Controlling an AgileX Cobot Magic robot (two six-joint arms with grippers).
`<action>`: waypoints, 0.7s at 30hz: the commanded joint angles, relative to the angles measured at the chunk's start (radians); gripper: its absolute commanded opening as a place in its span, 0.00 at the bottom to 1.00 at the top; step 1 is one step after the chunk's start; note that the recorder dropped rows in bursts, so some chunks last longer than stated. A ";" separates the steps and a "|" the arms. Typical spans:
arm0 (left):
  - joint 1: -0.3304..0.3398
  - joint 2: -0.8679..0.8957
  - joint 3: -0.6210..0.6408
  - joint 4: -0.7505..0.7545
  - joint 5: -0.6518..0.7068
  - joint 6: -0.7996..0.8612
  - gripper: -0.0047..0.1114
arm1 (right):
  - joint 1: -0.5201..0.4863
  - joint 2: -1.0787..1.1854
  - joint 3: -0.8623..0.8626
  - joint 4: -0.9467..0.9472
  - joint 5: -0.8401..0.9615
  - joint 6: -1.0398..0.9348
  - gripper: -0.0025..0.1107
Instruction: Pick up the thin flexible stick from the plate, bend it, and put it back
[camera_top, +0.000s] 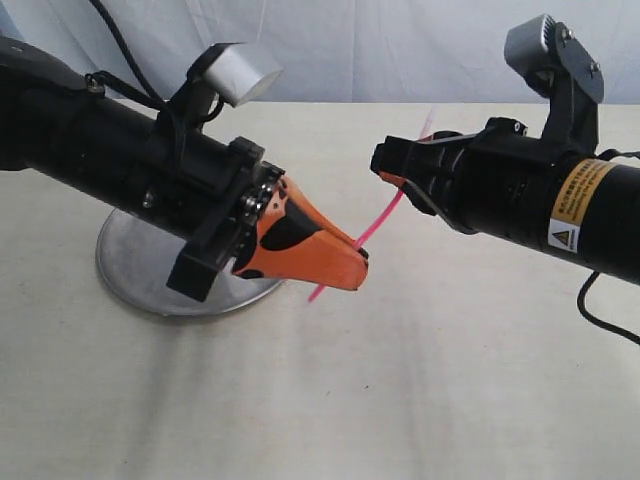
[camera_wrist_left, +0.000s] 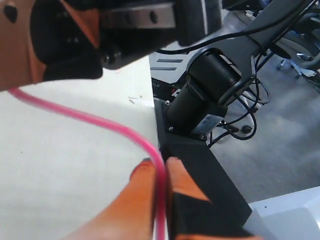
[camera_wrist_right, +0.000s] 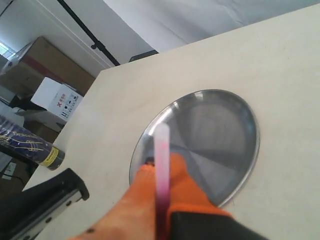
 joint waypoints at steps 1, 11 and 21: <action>-0.001 -0.009 -0.008 -0.148 -0.037 0.060 0.04 | 0.018 0.007 0.009 -0.045 0.004 -0.018 0.01; -0.001 -0.009 -0.008 -0.195 -0.037 0.127 0.04 | 0.020 0.007 0.009 -0.045 0.005 -0.014 0.01; -0.001 -0.009 -0.008 -0.236 -0.059 0.186 0.04 | 0.081 0.007 0.009 -0.043 0.037 -0.014 0.01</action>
